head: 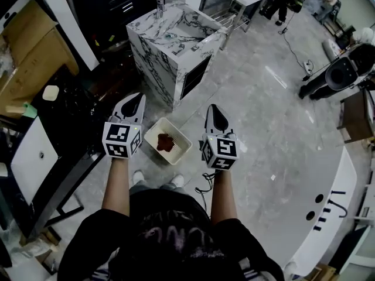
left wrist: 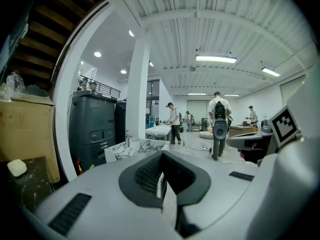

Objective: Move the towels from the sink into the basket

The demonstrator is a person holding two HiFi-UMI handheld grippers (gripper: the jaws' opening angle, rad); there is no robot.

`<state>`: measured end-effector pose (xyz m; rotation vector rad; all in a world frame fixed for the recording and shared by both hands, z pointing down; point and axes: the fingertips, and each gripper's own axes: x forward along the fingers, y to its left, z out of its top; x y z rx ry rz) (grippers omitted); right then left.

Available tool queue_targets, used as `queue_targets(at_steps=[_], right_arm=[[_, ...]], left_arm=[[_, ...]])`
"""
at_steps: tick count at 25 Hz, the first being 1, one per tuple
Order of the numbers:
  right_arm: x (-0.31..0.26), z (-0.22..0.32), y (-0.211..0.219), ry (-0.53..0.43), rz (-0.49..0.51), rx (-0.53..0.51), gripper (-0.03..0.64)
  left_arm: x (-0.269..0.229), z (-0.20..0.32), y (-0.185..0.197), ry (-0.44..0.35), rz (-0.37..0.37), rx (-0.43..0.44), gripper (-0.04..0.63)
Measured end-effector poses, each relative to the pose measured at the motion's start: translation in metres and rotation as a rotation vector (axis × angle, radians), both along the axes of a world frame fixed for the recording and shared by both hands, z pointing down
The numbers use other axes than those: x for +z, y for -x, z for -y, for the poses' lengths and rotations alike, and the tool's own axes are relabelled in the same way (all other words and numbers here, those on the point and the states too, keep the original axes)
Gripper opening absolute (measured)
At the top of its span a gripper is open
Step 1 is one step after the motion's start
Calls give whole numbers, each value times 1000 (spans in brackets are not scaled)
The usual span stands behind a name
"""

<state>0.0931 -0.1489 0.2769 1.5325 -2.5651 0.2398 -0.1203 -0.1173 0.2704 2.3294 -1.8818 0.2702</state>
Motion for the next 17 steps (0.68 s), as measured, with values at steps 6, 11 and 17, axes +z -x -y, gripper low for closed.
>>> queue_targets(at_steps=[6, 11, 17], right_arm=[[-24, -6, -2, -47, -1, -6, 14], [-42, -8, -6, -87, -2, 3, 14], [-61, -10, -18, -128, -11, 15, 14]], left_arm=[[-22, -4, -2, -43, -8, -1, 14], [-39, -3, -7, -75, -2, 16, 14], [-57, -6, -13, -112, -5, 20, 14]])
